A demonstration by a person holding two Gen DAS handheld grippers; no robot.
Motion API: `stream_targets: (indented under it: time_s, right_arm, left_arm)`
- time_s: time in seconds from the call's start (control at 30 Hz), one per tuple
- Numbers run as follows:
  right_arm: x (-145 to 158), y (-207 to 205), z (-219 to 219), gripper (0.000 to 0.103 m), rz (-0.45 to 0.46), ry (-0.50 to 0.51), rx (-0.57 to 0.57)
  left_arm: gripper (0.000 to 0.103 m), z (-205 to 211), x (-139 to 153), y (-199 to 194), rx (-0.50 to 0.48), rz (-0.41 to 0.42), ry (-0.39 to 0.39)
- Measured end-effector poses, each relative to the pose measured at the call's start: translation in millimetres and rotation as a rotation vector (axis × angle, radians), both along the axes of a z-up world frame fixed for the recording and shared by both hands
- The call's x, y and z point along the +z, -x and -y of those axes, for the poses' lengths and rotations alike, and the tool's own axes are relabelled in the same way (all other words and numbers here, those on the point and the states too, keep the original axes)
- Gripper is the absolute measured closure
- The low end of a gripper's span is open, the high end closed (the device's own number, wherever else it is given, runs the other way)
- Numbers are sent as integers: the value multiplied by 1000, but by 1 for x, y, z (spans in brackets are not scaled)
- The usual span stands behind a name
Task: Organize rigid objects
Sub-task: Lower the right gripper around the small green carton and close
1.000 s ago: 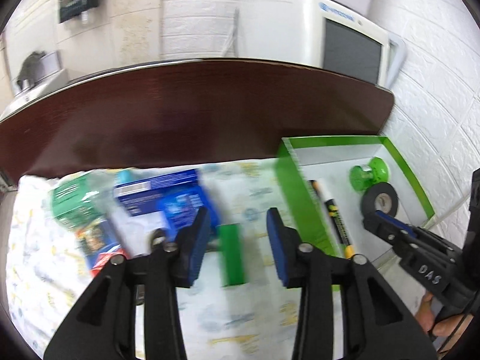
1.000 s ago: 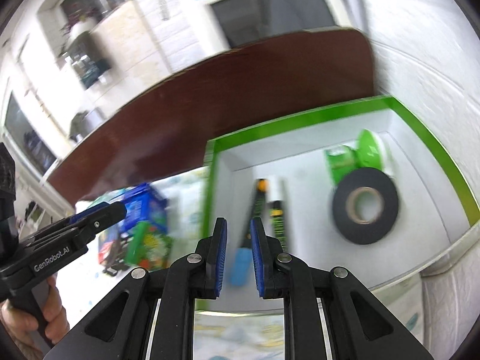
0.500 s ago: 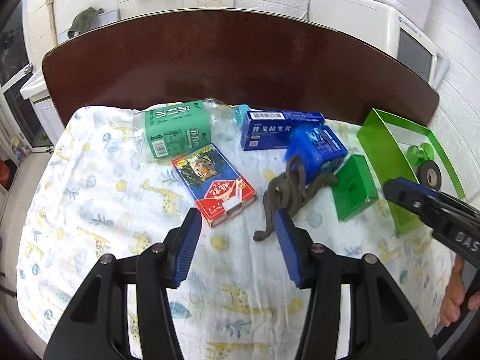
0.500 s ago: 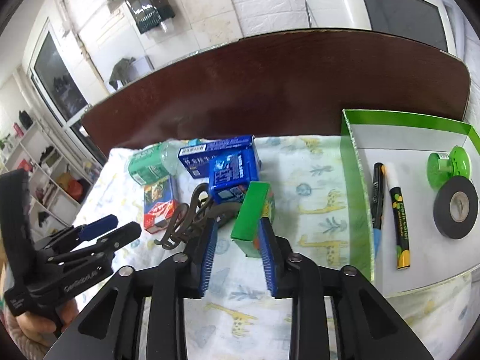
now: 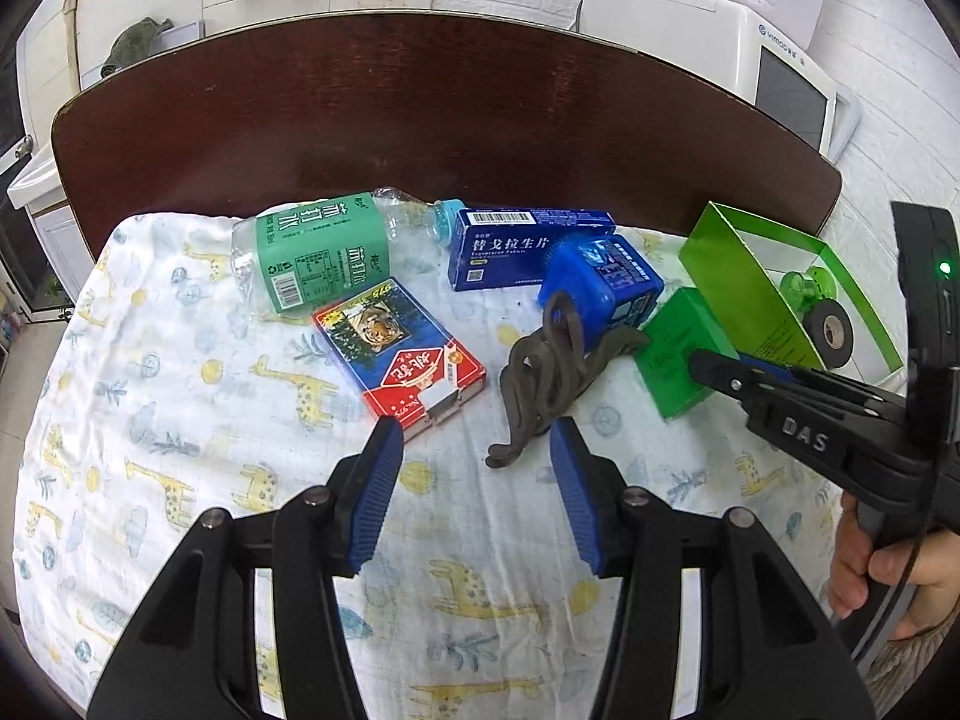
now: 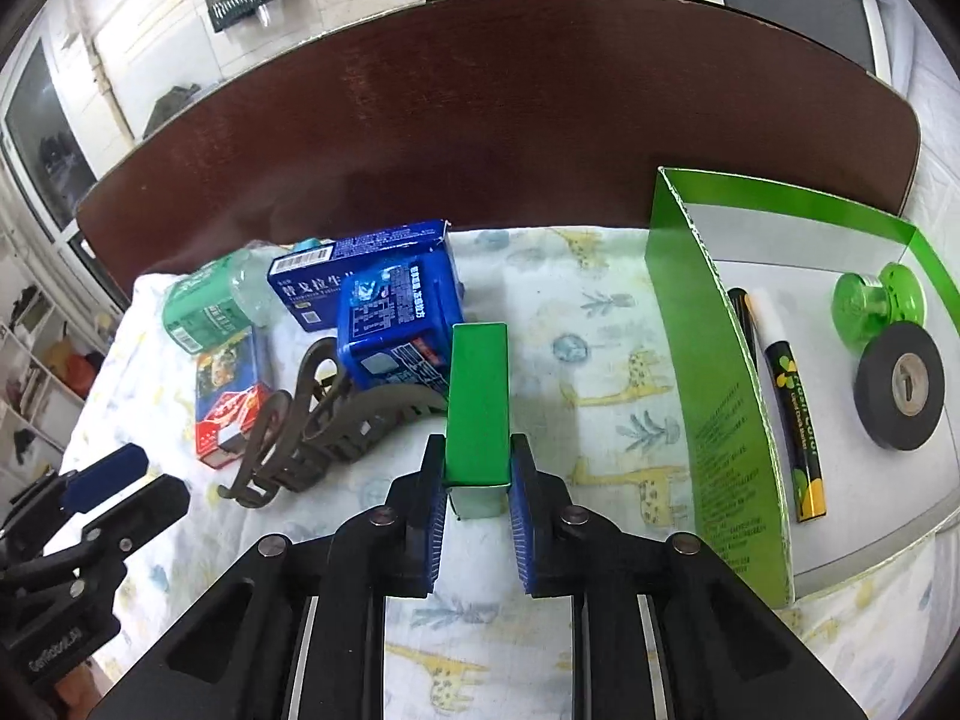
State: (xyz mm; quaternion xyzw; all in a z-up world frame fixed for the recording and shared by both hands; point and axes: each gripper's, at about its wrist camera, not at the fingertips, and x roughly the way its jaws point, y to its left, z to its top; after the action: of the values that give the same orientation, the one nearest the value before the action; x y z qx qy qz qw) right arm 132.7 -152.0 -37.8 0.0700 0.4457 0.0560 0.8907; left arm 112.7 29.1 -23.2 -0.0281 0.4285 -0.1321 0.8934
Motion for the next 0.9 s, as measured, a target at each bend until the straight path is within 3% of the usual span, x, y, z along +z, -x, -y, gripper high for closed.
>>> stream_targets:
  time_s: [0.07,0.17,0.23,0.27,0.4,0.43,0.77,0.83,0.9]
  right_arm:
    - [1,8,2,83,-9,-31,38]
    - [0,25,7,83,-71,-256,190]
    - [-5,37,9,83,-88,-323,231]
    - [-9,42,11,83,-97,-302,215]
    - [-32,52,24,55,-165,-220,130]
    - [-36,55,31,53,-180,-221,109]
    - [-23,58,62,54,-87,-244,38]
    - [-25,56,60,72,-83,-238,43]
    - [-29,55,59,75,-91,-245,47]
  left_arm:
    - [54,-4,0,0,7,0,7]
    - [54,-9,0,0,22,-4,15]
    - [54,-11,0,0,31,-9,21]
    - [54,-12,-1,1,33,-13,23]
    - [53,-8,-3,7,3,-44,37]
    - [53,-5,-4,10,-16,-54,40]
    - [53,55,-16,23,-184,-121,67]
    - [54,66,-20,22,-192,-130,56]
    - [54,73,-24,20,-196,-138,51]
